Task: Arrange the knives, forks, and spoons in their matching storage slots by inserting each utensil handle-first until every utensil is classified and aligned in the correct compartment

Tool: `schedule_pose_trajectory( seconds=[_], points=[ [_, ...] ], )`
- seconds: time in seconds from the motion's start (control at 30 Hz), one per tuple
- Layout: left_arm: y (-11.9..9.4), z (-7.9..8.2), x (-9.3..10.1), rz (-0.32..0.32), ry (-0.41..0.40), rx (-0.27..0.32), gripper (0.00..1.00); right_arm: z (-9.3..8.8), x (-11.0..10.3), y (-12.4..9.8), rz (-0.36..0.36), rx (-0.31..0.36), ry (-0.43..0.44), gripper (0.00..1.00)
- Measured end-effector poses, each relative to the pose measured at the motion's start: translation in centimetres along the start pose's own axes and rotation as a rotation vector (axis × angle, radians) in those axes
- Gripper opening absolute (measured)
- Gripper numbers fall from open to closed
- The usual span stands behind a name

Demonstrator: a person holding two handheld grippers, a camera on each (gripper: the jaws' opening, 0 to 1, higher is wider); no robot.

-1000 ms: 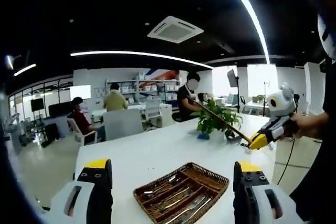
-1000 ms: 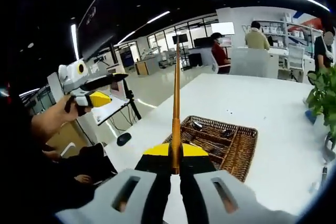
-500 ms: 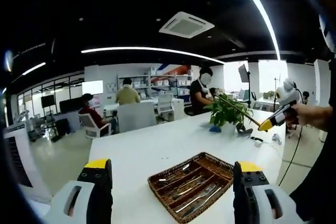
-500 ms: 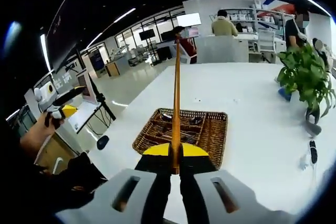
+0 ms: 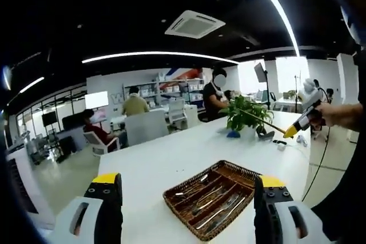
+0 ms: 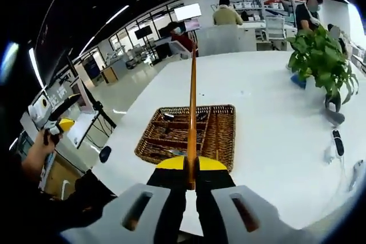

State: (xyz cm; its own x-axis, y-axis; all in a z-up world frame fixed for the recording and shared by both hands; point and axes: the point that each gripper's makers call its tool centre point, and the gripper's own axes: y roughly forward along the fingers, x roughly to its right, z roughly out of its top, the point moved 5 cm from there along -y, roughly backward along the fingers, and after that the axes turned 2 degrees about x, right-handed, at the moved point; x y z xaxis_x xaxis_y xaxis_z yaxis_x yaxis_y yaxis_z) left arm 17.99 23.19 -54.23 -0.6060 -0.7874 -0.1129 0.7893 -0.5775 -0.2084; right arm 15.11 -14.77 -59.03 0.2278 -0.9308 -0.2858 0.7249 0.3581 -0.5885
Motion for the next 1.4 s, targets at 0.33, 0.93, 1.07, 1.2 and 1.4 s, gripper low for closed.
schedule_pose_trajectory(
  seconds=[0.33,0.93,1.07,1.2,1.4],
  points=[
    [-0.2,0.0,-0.7,-0.005,0.003,0.015,1.00,0.7,-0.2,0.5,-0.016,-0.046,-0.012,0.02],
    [0.1,0.0,-1.8,-0.002,0.011,0.014,1.00,2.8,0.9,4.2,-0.054,-0.071,0.000,0.01],
    [0.3,-0.3,-2.1,-0.009,0.011,0.007,1.00,3.1,1.0,5.2,-0.059,-0.078,0.002,0.01],
    [0.3,-0.6,-2.6,-0.010,0.011,0.000,1.00,3.0,1.1,5.9,-0.070,-0.085,0.000,0.01],
    [0.4,-0.7,-3.2,-0.009,0.009,0.001,1.00,2.3,1.6,6.8,-0.088,-0.105,0.010,0.01]
  ],
)
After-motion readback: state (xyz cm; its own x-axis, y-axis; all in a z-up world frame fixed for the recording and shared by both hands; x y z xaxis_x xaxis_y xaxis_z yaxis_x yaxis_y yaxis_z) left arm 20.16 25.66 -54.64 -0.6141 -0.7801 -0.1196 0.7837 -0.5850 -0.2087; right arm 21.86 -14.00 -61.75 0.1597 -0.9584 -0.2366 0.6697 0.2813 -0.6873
